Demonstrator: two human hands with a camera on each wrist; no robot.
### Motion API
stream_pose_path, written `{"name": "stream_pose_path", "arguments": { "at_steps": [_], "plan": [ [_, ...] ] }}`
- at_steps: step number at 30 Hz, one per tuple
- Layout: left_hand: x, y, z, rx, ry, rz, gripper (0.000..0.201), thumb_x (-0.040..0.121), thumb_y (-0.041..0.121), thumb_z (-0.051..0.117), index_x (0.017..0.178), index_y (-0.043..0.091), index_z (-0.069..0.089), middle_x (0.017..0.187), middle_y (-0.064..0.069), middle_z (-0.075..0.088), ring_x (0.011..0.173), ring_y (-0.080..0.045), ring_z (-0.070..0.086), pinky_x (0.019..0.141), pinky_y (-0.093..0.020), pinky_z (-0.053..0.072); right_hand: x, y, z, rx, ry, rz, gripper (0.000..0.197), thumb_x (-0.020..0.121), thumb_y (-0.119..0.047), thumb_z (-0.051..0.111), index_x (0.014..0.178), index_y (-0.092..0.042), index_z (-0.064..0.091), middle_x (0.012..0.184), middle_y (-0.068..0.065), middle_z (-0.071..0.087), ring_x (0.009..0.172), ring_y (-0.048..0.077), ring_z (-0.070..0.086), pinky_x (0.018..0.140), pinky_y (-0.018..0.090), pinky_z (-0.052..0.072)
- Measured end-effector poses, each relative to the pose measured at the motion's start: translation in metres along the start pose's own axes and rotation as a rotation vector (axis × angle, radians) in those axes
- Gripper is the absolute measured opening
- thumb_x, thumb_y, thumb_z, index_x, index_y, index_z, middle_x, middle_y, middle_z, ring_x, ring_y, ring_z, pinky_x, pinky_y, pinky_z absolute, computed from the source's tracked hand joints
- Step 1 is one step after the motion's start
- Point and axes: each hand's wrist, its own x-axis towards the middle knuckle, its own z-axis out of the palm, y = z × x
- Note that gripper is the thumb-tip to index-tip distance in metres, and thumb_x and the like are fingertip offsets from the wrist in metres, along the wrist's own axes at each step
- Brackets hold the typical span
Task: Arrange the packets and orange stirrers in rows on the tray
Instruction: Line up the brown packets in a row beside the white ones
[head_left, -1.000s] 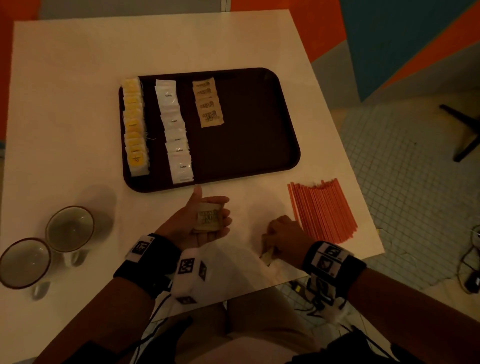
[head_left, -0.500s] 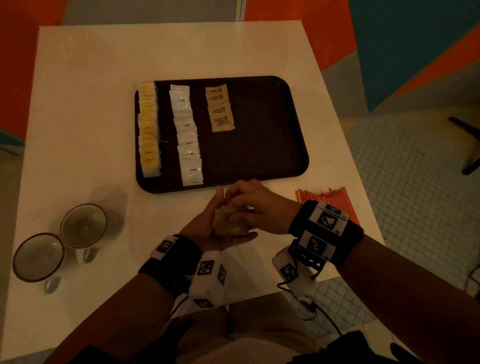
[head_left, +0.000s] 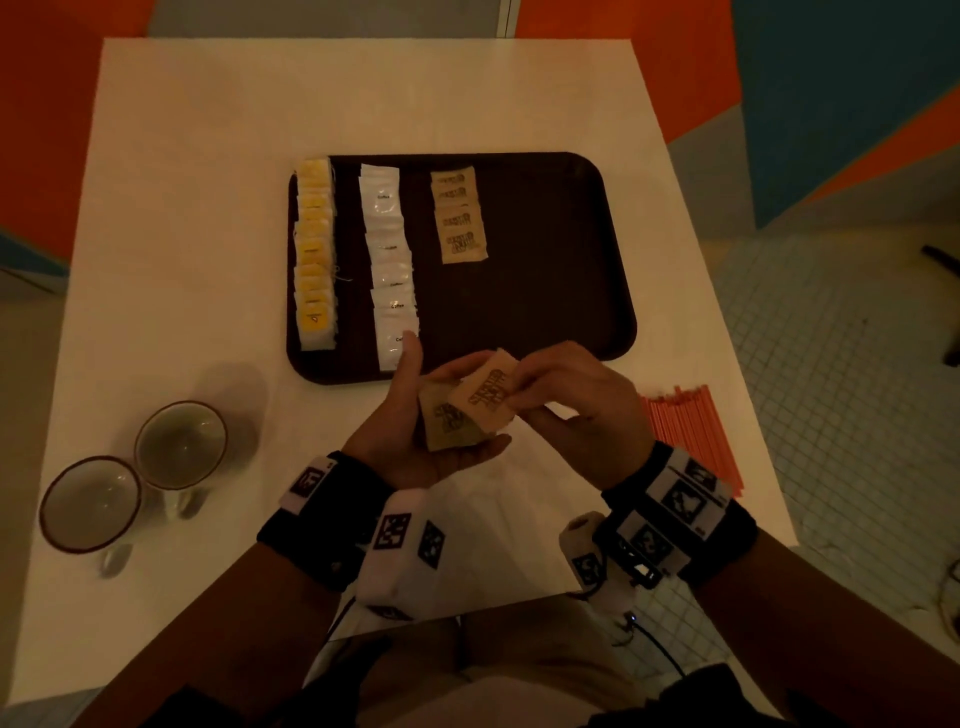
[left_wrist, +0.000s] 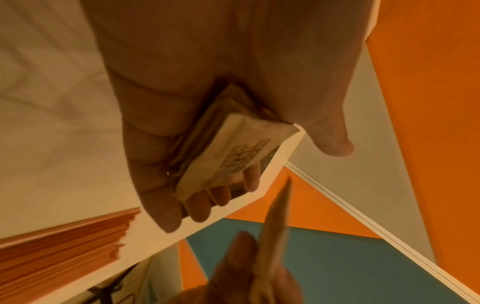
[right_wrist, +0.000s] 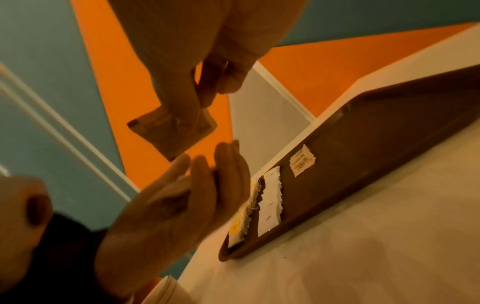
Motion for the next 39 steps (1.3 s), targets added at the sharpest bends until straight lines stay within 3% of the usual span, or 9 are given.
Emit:
{"name": "stream_pose_path", "arguments": {
  "at_steps": [7,13,18,20,23,27,31,35,39],
  "plan": [
    [0.002,0.006,0.009,0.093,0.019,0.147,0.062,0.066,0.068,0.036,0.1,0.025,0.065,0.097,-0.004,0.072,0.09,-0.019,0.068,0.076,-0.037,0.057,-0.007,0.002,0.008,-0.009,0.144,-0.041,0.008,0.081,-0.01,0.066,0.077,-0.005,0.063,0.094,0.0,0.057,0.086,0.015,0.056,0.071,0.026,0.05],
    [0.003,0.007,0.01,0.143,-0.004,0.178,0.059,0.067,0.063,0.039,0.108,0.026,0.061,0.096,-0.003,0.066,0.084,-0.015,0.064,0.071,-0.03,0.056,-0.005,0.012,0.017,-0.212,-0.069,-0.027,0.007,0.081,-0.028,0.066,0.087,-0.025,0.068,0.099,-0.009,0.067,0.095,0.014,0.048,0.077,0.035,0.037],
    [0.006,0.007,0.007,0.239,-0.063,0.169,0.063,0.072,0.058,0.053,0.124,0.021,0.053,0.108,-0.004,0.064,0.093,-0.019,0.065,0.077,-0.035,0.054,0.01,0.0,0.016,-0.232,-0.338,0.192,0.07,0.075,-0.052,0.062,0.134,-0.029,0.032,0.141,-0.006,0.039,0.134,0.018,0.024,0.11,0.041,0.016],
    [0.008,0.005,0.014,0.295,-0.05,0.177,0.052,0.08,0.051,0.045,0.123,0.023,0.052,0.104,0.0,0.07,0.094,-0.015,0.068,0.073,-0.032,0.057,0.011,0.006,0.029,-0.386,-0.446,0.146,0.072,0.078,-0.053,0.049,0.139,-0.024,0.022,0.143,-0.002,0.039,0.137,0.017,0.013,0.112,0.045,0.007],
    [0.012,0.006,0.022,0.362,-0.006,0.212,0.04,0.093,0.03,0.037,0.124,0.004,0.044,0.085,0.005,0.071,0.078,-0.005,0.069,0.064,-0.019,0.054,0.01,0.023,0.04,-0.532,-0.44,0.136,0.056,0.08,-0.044,0.04,0.131,-0.021,0.033,0.129,0.002,0.055,0.128,0.019,0.026,0.106,0.049,0.012],
    [0.016,0.015,0.016,0.447,0.021,0.203,0.022,0.089,0.016,0.051,0.108,0.025,0.056,0.099,0.007,0.071,0.093,-0.006,0.067,0.076,-0.021,0.055,0.015,0.035,0.04,-0.547,-0.364,0.166,0.059,0.077,-0.035,0.057,0.129,-0.02,0.034,0.118,0.005,0.056,0.117,0.021,0.04,0.11,0.045,0.012],
    [0.019,0.03,0.008,0.555,0.053,0.188,0.016,0.089,0.01,0.053,0.097,0.018,0.064,0.089,0.002,0.074,0.087,-0.013,0.069,0.074,-0.022,0.056,0.025,0.037,0.038,-0.502,-0.422,0.199,0.063,0.077,-0.044,0.048,0.134,-0.019,0.034,0.119,0.005,0.053,0.116,0.022,0.042,0.111,0.045,0.012],
    [0.03,0.039,0.005,0.608,0.104,0.212,0.015,0.087,0.01,0.056,0.097,0.013,0.067,0.093,-0.006,0.073,0.088,-0.02,0.069,0.073,-0.026,0.057,0.05,0.039,0.029,-0.375,-0.578,0.385,0.09,0.071,-0.055,0.065,0.142,-0.025,0.019,0.132,0.0,0.04,0.127,0.018,0.031,0.114,0.042,0.004],
    [0.05,0.051,-0.004,0.547,0.203,0.268,0.02,0.085,0.011,0.06,0.104,0.016,0.065,0.104,-0.008,0.07,0.096,-0.021,0.067,0.083,-0.032,0.056,0.07,0.052,0.025,0.027,-0.451,0.609,0.087,0.075,-0.045,0.067,0.143,-0.02,0.018,0.138,0.003,0.034,0.127,0.018,0.034,0.111,0.041,0.029]
  ]
}}
